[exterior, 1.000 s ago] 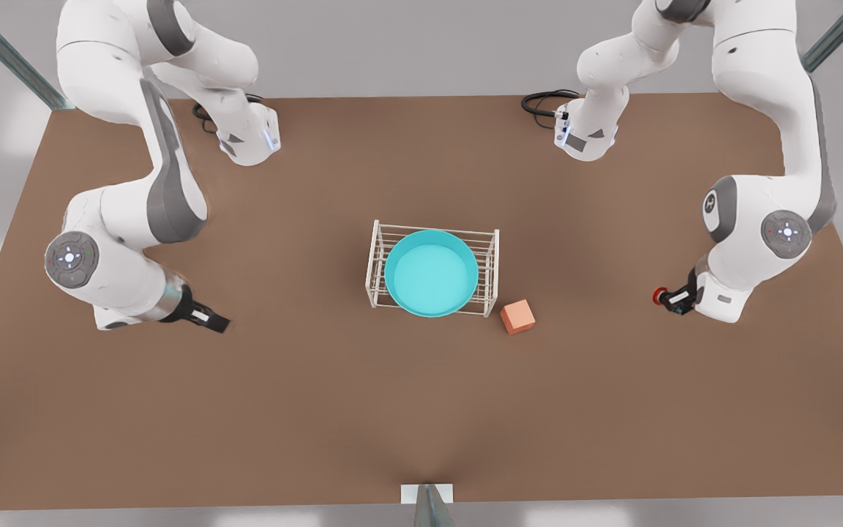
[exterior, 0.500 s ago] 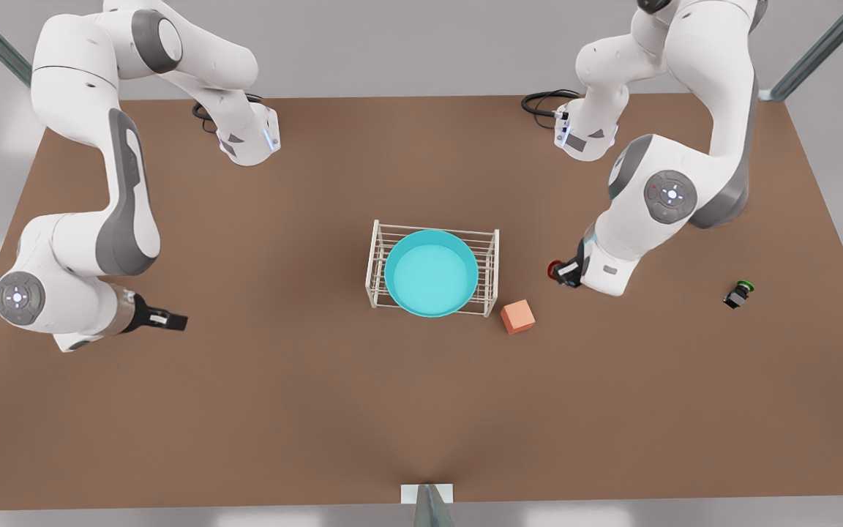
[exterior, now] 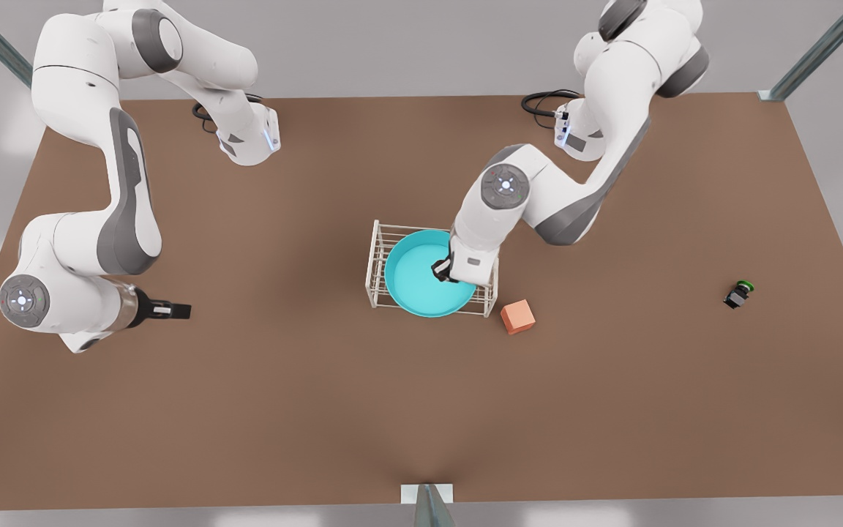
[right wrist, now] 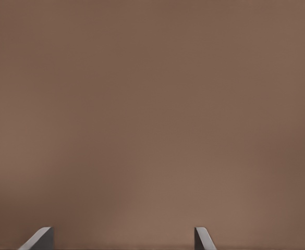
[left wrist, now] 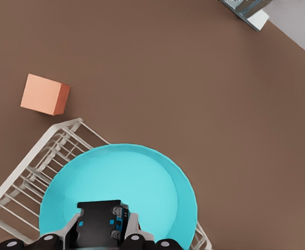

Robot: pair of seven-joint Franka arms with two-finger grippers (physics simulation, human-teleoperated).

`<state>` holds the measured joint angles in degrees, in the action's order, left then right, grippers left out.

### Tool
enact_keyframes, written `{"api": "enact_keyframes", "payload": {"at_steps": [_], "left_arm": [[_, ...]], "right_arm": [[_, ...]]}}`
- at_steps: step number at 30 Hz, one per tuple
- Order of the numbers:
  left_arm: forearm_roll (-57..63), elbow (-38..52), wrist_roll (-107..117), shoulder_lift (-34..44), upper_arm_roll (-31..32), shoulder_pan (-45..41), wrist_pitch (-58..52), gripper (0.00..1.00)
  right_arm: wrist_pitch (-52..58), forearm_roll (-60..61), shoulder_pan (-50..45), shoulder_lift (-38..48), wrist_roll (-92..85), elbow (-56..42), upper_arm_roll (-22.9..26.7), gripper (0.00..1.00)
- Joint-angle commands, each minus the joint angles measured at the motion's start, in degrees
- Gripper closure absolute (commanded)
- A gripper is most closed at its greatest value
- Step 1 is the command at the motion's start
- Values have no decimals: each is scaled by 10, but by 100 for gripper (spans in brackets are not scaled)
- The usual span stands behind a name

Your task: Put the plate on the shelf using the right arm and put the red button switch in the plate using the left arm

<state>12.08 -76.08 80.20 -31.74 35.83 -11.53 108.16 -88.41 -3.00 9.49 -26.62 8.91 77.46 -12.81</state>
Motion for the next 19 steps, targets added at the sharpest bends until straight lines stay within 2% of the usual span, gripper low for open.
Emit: {"api": "enact_keyframes", "payload": {"at_steps": [1, 2, 4, 7, 8, 11, 14, 17, 19], "left_arm": [[22, 1, 332, -2, 0, -8, 29, 49], [22, 0, 332, -2, 0, -9, 29, 48], [36, -2, 327, 0, 0, -9, 24, 0], [40, -6, 324, 1, 0, -6, 21, 0], [39, -10, 285, 7, -1, 4, -10, 0], [32, -3, -57, 47, 3, 134, -201, 0], [22, -4, -205, 80, 3, 231, -239, 0], [23, -1, -484, 79, -1, 320, -240, 0], [27, -2, -547, 77, -1, 355, -240, 0]], "right_arm": [[3, 0, 0, 1, -60, 0, 0, 0], [3, 0, 0, 1, -60, -1, 0, 0], [3, 1, 0, 1, -61, 0, 0, 0], [3, 1, 1, 0, -61, 0, 0, 0], [3, 1, 1, 0, -61, 0, 1, 0], [3, 1, 2, 0, -62, 0, 1, 0], [4, 1, 2, 0, -62, 0, 1, 0], [4, 0, 1, 1, -61, 0, 1, 0], [4, 1, 0, 1, -61, 0, 1, 0]]}}
